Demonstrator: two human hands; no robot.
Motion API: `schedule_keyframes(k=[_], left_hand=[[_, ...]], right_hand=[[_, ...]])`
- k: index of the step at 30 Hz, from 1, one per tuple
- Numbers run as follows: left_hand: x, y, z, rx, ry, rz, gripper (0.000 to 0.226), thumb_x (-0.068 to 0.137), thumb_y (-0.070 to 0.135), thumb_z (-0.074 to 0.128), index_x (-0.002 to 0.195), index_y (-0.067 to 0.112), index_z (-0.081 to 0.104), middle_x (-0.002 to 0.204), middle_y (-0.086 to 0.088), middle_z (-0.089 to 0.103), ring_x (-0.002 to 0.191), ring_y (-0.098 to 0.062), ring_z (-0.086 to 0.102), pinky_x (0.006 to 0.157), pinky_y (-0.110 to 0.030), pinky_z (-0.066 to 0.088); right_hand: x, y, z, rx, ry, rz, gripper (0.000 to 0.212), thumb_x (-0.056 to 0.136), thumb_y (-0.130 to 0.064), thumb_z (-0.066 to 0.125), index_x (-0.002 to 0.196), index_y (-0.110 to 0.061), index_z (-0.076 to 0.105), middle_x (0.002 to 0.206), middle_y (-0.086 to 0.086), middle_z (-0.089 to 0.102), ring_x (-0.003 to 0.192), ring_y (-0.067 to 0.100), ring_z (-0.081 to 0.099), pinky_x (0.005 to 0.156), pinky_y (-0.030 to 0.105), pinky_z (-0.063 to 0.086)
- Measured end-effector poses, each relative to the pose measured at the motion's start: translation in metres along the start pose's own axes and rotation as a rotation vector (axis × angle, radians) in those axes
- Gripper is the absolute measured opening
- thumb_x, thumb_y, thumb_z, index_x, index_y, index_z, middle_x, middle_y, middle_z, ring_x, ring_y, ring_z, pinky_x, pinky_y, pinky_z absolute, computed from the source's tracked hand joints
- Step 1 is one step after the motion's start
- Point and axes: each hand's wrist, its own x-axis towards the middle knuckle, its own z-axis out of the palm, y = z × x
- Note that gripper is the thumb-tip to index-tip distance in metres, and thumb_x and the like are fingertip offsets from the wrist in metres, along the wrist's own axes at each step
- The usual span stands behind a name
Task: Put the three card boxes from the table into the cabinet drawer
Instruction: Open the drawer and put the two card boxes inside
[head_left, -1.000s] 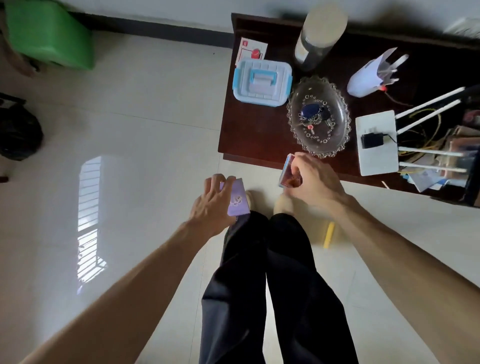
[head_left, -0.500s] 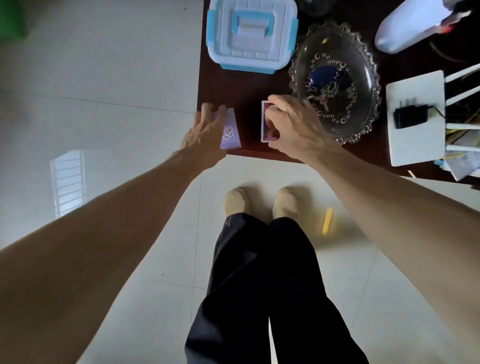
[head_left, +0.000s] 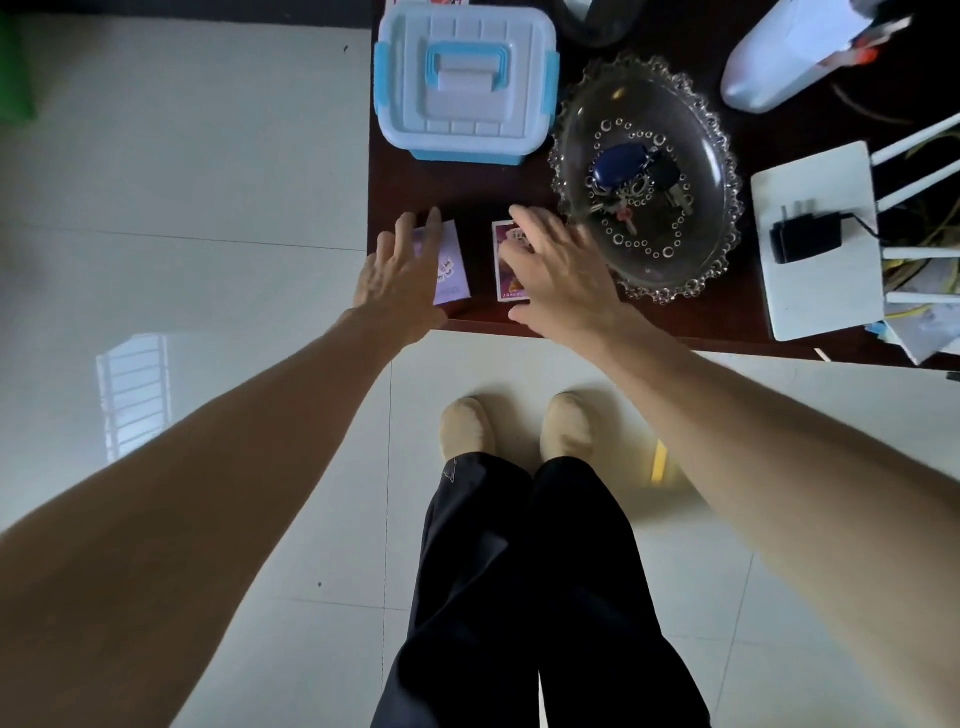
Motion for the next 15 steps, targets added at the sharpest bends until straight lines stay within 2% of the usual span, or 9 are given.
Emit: schedule_keyframes(k=[2, 3, 5, 6, 7, 9, 11, 12, 15], left_hand=[[-0.017, 0.009, -0.001, -0.075, 0.013, -0.033, 0.121, 0.065, 0.04, 0.083, 0.154, 0.024, 0.003, 0.156, -0.016, 0.018, 0.135, -0.039, 0.031, 0.104, -0.048, 0.041], [-0.03, 0.016, 0.0, -0.138, 0.067, -0.057, 0.113, 0.068, 0.042, 0.078, 0.154, 0.023, 0.007, 0.154, -0.017, 0.022, 0.134, -0.038, 0.032, 0.104, -0.048, 0.041], [-0.058, 0.034, 0.009, -0.291, 0.211, -0.13, 0.08, 0.076, 0.04, 0.067, 0.145, 0.018, 0.032, 0.137, -0.015, 0.043, 0.12, -0.033, 0.043, 0.098, -0.044, 0.042], [-0.071, 0.044, 0.015, -0.4, 0.23, -0.205, 0.062, 0.079, 0.038, 0.063, 0.134, 0.017, 0.044, 0.124, -0.011, 0.052, 0.111, -0.029, 0.049, 0.093, -0.041, 0.045], [-0.083, 0.056, 0.02, -0.554, 0.186, -0.312, 0.045, 0.081, 0.036, 0.061, 0.122, 0.018, 0.052, 0.11, -0.006, 0.059, 0.101, -0.025, 0.055, 0.086, -0.039, 0.048], [-0.097, 0.078, 0.029, -0.937, -0.046, -0.558, 0.028, 0.085, 0.036, 0.06, 0.107, 0.017, 0.062, 0.089, -0.002, 0.068, 0.085, -0.023, 0.066, 0.075, -0.037, 0.052], [-0.1, 0.095, 0.04, -1.21, -0.225, -0.739, 0.03, 0.089, 0.034, 0.059, 0.108, 0.012, 0.065, 0.089, -0.007, 0.072, 0.081, -0.027, 0.07, 0.078, -0.039, 0.054], [-0.098, 0.1, 0.046, -1.319, -0.262, -0.806, 0.03, 0.09, 0.033, 0.059, 0.11, 0.01, 0.064, 0.091, -0.011, 0.073, 0.077, -0.027, 0.069, 0.076, -0.037, 0.054], [-0.083, 0.112, 0.058, -1.614, -0.26, -0.972, 0.022, 0.093, 0.023, 0.056, 0.107, 0.007, 0.059, 0.093, -0.018, 0.071, 0.067, -0.024, 0.066, 0.06, -0.03, 0.053]], right_hand=[[-0.025, -0.007, 0.002, 0.086, 0.056, 0.026, 0.043, 0.074, -0.027, 0.077, 0.113, -0.018, 0.063, 0.148, 0.008, 0.046, 0.134, 0.03, 0.044, 0.103, 0.047, 0.038], [-0.04, -0.012, 0.006, 0.144, 0.082, 0.048, 0.037, 0.075, -0.029, 0.075, 0.109, -0.018, 0.064, 0.138, 0.006, 0.052, 0.124, 0.029, 0.051, 0.097, 0.045, 0.04], [-0.074, -0.019, 0.02, 0.313, 0.07, 0.141, 0.028, 0.082, -0.033, 0.07, 0.107, -0.019, 0.065, 0.119, 0.002, 0.06, 0.104, 0.026, 0.06, 0.088, 0.041, 0.044], [-0.091, -0.021, 0.028, 0.446, 0.004, 0.235, 0.028, 0.085, -0.034, 0.068, 0.11, -0.02, 0.065, 0.115, 0.0, 0.062, 0.1, 0.024, 0.063, 0.088, 0.039, 0.046], [-0.105, -0.02, 0.037, 0.58, -0.096, 0.35, 0.031, 0.088, -0.035, 0.066, 0.115, -0.021, 0.064, 0.117, 0.0, 0.063, 0.102, 0.022, 0.064, 0.09, 0.036, 0.047], [-0.125, -0.012, 0.053, 0.732, -0.283, 0.529, 0.043, 0.09, -0.037, 0.065, 0.129, -0.021, 0.06, 0.129, 0.002, 0.06, 0.114, 0.021, 0.061, 0.096, 0.033, 0.045], [-0.134, 0.001, 0.065, 0.733, -0.349, 0.595, 0.055, 0.09, -0.036, 0.064, 0.141, -0.018, 0.053, 0.142, 0.004, 0.054, 0.124, 0.022, 0.057, 0.101, 0.033, 0.044], [-0.134, 0.007, 0.068, 0.715, -0.358, 0.609, 0.061, 0.09, -0.036, 0.063, 0.146, -0.017, 0.049, 0.149, 0.004, 0.049, 0.129, 0.022, 0.055, 0.104, 0.035, 0.044], [-0.123, 0.026, 0.078, 0.587, -0.377, 0.573, 0.073, 0.091, -0.037, 0.059, 0.156, -0.015, 0.033, 0.162, 0.0, 0.03, 0.138, 0.026, 0.049, 0.107, 0.043, 0.044]])
